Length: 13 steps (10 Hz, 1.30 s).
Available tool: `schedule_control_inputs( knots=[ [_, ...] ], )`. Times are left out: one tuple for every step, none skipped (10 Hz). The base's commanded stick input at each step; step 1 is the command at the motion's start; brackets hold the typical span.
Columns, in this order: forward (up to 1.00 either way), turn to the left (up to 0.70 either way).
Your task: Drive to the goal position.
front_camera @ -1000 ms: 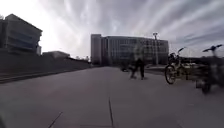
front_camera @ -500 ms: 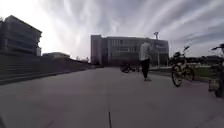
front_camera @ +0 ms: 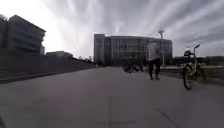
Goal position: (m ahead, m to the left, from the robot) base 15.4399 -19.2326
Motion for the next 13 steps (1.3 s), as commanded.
schedule_control_inputs(
  knots=[
    [0.7, 0.0],
    [0.7, 0.0],
    [0.7, 0.0],
    [0.7, 0.0],
    [0.7, 0.0],
    [0.7, 0.0],
    [0.7, 0.0],
    [0.7, 0.0],
    [0.7, 0.0],
    [0.7, 0.0],
    [0.7, 0.0],
    [0.7, 0.0],
    [0.7, 0.0]
  ],
)
